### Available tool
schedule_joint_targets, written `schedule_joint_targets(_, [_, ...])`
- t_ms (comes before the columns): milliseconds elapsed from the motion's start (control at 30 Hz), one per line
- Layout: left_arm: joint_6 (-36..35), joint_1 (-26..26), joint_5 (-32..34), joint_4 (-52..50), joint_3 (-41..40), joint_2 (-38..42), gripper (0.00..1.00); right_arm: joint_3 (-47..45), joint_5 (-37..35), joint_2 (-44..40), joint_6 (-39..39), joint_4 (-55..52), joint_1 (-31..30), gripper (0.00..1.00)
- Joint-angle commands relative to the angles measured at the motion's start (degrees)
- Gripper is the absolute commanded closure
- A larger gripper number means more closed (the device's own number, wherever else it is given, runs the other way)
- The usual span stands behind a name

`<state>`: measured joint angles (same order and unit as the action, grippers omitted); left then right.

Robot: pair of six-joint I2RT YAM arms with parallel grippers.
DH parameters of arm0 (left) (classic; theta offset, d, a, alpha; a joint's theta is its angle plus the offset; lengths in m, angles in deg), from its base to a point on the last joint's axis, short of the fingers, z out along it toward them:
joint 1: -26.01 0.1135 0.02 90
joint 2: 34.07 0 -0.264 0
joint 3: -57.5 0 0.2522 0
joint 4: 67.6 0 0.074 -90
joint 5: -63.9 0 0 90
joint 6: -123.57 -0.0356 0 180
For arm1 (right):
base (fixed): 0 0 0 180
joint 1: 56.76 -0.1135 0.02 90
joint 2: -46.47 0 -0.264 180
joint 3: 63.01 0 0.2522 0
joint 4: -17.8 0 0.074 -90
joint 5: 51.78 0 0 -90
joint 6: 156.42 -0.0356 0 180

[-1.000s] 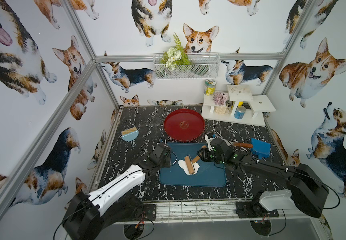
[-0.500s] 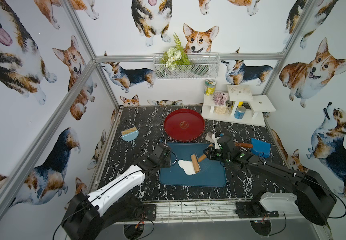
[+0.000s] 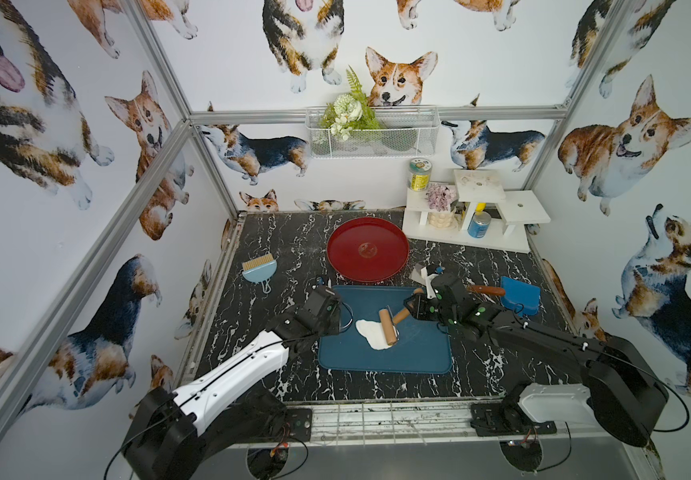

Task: Roll out the dumpling wrappers from the dough
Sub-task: Flatten out the dough on the work surface.

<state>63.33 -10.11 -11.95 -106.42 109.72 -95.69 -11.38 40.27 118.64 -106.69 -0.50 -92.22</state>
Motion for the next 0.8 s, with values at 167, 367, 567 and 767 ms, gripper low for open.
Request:
schedule_joint_targets(167, [0.39,0.15,0.09,1.32,-0.05,-0.29,1.00,-1.37,-8.65,0.48,7.40,-24.94,1.03,1.00])
schedule_joint_targets(367, [0.23,0.17,0.17,1.30,-0.07,-0.25,1.00,-0.73,-7.65,0.32,7.34,-23.56,-0.27,1.00])
schedule_joint_targets(567, [0.18,0.15,-0.18,1.68,0.45,-1.13,1.00,1.11,-7.52,4.63,4.72,-21.40,-6.41,1.00])
schedule_joint_targets(767, [-0.03,0.17,-0.09,1.46,0.40,-1.11,1.00,1.29,-9.33,4.03,5.32,-21.82,-5.75,1.00])
